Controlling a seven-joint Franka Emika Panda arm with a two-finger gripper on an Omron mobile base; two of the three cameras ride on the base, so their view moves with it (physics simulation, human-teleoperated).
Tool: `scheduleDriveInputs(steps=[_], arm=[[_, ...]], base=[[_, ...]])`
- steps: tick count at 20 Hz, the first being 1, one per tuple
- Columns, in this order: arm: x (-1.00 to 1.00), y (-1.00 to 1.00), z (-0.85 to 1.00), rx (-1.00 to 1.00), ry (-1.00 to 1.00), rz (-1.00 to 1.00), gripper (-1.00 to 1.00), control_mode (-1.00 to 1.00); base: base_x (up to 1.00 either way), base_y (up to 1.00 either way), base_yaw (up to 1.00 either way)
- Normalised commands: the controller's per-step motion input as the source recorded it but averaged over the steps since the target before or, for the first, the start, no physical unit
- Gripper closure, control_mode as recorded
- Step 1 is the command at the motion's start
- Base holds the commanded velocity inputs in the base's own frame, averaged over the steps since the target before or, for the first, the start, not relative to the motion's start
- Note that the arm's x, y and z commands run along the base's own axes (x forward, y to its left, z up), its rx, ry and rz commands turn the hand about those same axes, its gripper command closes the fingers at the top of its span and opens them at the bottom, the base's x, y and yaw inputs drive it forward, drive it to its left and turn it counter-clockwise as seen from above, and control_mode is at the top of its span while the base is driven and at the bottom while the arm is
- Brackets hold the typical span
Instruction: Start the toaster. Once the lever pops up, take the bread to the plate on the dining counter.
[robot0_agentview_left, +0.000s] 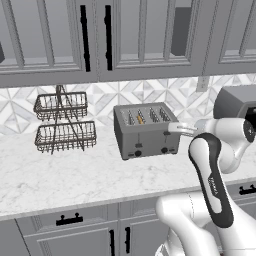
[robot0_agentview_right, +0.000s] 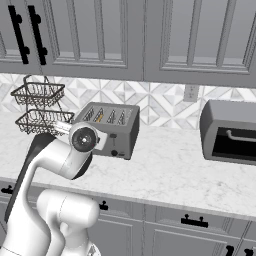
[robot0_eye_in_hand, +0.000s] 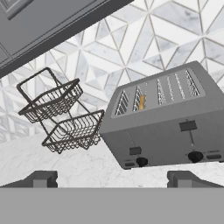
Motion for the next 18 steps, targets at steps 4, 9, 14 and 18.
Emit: scheduleDriveInputs(steps=[4, 9, 14, 18], arm=[[0.00, 0.00, 0.00, 0.00, 0.00, 0.00, -1.00, -1.00], [0.00, 0.00, 0.00, 0.00, 0.00, 0.00, -1.00, -1.00], [0.00, 0.00, 0.00, 0.00, 0.00, 0.00, -1.00, -1.00], [0.00, 0.00, 0.00, 0.00, 0.00, 0.00, -1.00, -1.00]], base=[[0.00, 0.00, 0.00], [0.00, 0.00, 0.00], [0.00, 0.00, 0.00], [0.00, 0.00, 0.00]])
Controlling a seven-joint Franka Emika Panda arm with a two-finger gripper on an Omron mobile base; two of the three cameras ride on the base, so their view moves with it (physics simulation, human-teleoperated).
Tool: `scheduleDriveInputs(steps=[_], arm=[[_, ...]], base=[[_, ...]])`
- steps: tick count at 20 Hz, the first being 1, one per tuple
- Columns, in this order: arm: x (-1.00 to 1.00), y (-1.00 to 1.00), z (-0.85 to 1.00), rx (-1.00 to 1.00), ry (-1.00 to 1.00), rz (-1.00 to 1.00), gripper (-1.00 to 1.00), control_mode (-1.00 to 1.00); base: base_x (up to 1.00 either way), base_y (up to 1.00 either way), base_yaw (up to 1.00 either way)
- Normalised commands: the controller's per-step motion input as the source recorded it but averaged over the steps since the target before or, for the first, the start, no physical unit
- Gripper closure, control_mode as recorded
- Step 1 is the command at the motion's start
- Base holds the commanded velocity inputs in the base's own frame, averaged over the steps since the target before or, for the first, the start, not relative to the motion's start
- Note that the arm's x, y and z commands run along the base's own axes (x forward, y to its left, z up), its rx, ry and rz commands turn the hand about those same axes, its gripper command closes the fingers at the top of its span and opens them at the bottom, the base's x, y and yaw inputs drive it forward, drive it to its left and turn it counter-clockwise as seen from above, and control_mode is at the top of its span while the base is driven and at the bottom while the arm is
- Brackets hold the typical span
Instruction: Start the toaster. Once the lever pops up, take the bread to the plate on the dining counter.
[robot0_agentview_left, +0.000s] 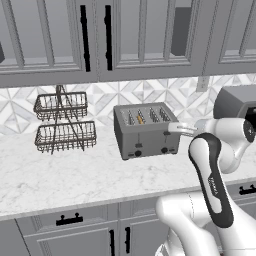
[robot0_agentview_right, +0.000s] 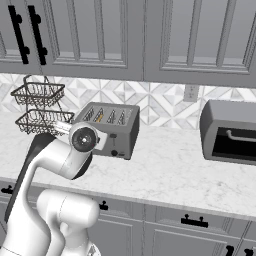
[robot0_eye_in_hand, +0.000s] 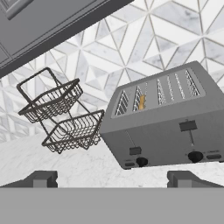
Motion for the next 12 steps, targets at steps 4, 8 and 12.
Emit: scheduleDriveInputs(steps=[4, 8, 12], arm=[[0.00, 0.00, 0.00, 0.00, 0.00, 0.00, -1.00, -1.00], [0.00, 0.00, 0.00, 0.00, 0.00, 0.00, -1.00, -1.00], [0.00, 0.00, 0.00, 0.00, 0.00, 0.00, -1.00, -1.00]], base=[[0.00, 0.00, 0.00], [0.00, 0.00, 0.00], [0.00, 0.00, 0.00]])
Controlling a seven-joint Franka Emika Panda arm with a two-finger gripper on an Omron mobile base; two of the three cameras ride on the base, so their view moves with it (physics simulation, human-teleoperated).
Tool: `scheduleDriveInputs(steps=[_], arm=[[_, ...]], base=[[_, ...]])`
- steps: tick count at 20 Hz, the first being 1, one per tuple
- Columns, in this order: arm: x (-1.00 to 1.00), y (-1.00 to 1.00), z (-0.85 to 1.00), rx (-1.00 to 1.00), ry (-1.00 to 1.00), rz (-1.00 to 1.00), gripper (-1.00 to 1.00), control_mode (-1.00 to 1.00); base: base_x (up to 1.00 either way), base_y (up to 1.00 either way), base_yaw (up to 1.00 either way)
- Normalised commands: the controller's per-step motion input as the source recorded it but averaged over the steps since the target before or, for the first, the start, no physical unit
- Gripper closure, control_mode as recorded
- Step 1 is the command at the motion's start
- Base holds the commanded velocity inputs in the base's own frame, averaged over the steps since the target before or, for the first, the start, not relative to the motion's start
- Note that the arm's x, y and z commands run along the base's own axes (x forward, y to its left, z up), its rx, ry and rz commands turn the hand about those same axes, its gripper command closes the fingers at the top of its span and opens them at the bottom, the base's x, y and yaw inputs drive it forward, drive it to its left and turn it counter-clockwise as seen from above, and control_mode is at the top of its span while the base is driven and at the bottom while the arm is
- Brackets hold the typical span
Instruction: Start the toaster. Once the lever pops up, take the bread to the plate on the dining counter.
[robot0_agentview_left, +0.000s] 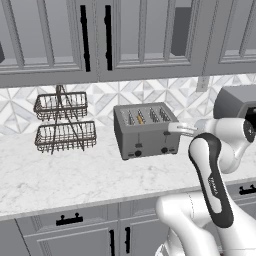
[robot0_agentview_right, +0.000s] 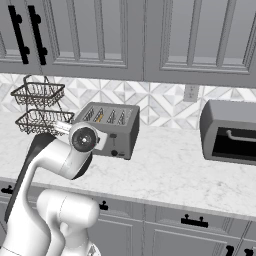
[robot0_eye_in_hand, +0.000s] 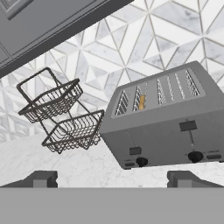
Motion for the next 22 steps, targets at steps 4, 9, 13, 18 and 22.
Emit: scheduleDriveInputs(steps=[4, 9, 13, 18, 22], arm=[[0.00, 0.00, 0.00, 0.00, 0.00, 0.00, -1.00, -1.00], [0.00, 0.00, 0.00, 0.00, 0.00, 0.00, -1.00, -1.00], [0.00, 0.00, 0.00, 0.00, 0.00, 0.00, -1.00, -1.00], [0.00, 0.00, 0.00, 0.00, 0.00, 0.00, -1.00, -1.00], [0.00, 0.00, 0.00, 0.00, 0.00, 0.00, -1.00, -1.00]], base=[[0.00, 0.00, 0.00], [0.00, 0.00, 0.00], [0.00, 0.00, 0.00], [0.00, 0.00, 0.00], [0.00, 0.00, 0.00]])
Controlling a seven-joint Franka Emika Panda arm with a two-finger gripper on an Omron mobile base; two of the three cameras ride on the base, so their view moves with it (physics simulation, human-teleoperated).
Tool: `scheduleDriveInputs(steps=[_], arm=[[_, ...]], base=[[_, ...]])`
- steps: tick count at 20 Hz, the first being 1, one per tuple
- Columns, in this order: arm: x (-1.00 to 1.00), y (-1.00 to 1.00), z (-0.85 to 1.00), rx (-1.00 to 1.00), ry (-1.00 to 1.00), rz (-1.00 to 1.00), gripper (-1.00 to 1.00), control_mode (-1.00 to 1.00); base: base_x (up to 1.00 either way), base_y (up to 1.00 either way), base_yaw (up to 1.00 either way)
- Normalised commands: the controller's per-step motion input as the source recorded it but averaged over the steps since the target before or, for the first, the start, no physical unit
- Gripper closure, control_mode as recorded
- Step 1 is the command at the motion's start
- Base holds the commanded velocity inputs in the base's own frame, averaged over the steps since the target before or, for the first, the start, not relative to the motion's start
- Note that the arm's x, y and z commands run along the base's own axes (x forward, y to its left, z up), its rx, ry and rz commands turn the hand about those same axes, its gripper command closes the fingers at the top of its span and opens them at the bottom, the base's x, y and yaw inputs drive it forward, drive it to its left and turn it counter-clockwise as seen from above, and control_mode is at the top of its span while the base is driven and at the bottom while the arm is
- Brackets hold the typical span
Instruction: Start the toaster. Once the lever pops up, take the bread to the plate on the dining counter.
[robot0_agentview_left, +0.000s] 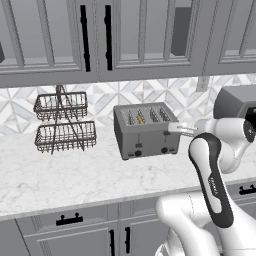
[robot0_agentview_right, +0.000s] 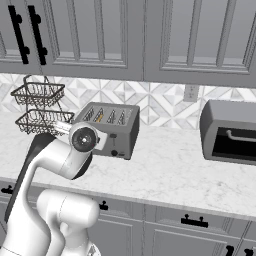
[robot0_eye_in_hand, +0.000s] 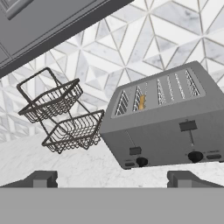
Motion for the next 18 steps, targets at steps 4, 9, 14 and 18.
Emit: scheduleDriveInputs(steps=[4, 9, 14, 18], arm=[[0.00, 0.00, 0.00, 0.00, 0.00, 0.00, -1.00, -1.00], [0.00, 0.00, 0.00, 0.00, 0.00, 0.00, -1.00, -1.00], [0.00, 0.00, 0.00, 0.00, 0.00, 0.00, -1.00, -1.00], [0.00, 0.00, 0.00, 0.00, 0.00, 0.00, -1.00, -1.00]], base=[[0.00, 0.00, 0.00], [0.00, 0.00, 0.00], [0.00, 0.00, 0.00], [0.00, 0.00, 0.00]])
